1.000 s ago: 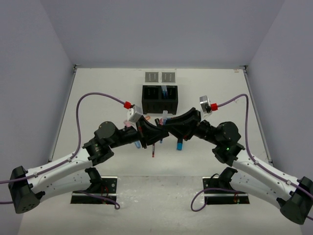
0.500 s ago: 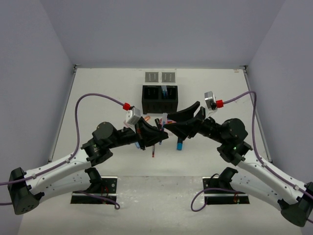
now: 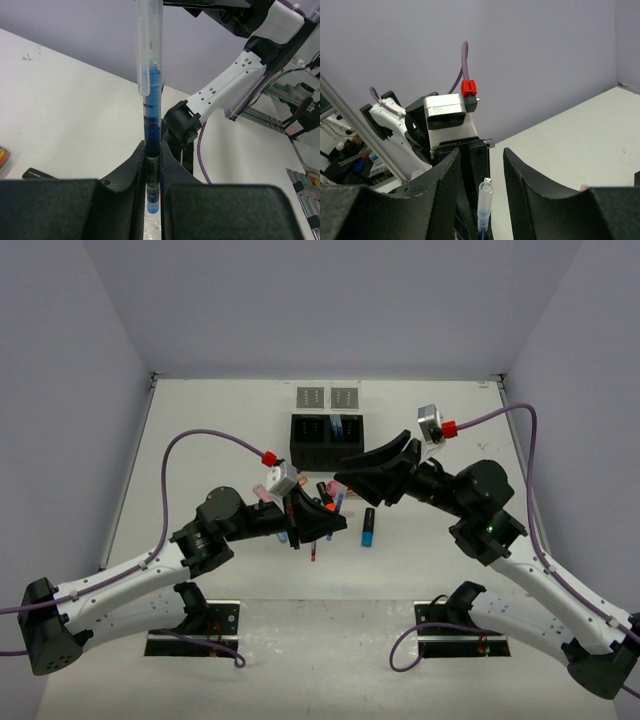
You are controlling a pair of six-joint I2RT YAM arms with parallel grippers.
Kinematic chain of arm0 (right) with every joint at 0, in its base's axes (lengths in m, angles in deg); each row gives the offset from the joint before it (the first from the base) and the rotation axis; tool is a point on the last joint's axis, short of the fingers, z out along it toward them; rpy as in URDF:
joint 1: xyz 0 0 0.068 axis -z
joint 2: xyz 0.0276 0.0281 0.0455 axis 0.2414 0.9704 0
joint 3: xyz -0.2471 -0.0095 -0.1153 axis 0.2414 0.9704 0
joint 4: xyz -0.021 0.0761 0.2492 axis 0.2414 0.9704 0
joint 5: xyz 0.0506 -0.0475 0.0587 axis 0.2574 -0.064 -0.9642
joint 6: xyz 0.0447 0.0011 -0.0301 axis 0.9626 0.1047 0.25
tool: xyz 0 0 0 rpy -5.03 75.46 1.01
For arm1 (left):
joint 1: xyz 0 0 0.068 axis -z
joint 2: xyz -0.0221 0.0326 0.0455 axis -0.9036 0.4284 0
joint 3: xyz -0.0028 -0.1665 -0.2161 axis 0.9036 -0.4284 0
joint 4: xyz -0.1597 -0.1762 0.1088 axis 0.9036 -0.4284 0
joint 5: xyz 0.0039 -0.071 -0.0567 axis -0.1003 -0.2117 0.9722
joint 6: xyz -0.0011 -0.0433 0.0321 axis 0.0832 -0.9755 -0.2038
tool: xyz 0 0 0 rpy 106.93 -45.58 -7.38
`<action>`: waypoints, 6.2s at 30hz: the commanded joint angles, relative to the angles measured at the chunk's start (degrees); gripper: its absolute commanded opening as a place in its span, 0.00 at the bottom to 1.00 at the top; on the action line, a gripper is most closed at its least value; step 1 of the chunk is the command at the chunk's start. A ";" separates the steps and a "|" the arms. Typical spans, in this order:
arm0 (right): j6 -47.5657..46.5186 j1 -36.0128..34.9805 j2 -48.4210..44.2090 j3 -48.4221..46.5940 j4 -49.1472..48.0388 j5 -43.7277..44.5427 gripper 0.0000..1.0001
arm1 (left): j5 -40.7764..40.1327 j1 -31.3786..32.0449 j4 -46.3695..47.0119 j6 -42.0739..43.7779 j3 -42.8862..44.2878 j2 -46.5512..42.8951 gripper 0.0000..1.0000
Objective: Sort the stationery into containers
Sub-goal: Close the pen cap on the pen, then place the pen in the storage box.
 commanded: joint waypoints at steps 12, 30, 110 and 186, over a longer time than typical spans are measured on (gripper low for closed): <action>-0.14 0.07 -0.75 4.00 -0.79 -2.39 0.39 | -0.06 -0.14 -0.57 1.09 3.29 0.80 0.00; -1.65 0.07 1.53 1.88 7.11 -6.76 0.00 | -0.20 -0.14 -5.36 5.56 7.27 -0.09 0.00; 0.71 -1.81 2.12 6.21 2.82 -8.16 0.53 | 3.86 -7.92 21.43 -8.31 -13.86 -7.36 0.00; 4.85 -6.70 3.83 20.84 -8.54 3.95 0.03 | 1.11 -8.05 12.32 0.35 -0.84 -1.33 0.00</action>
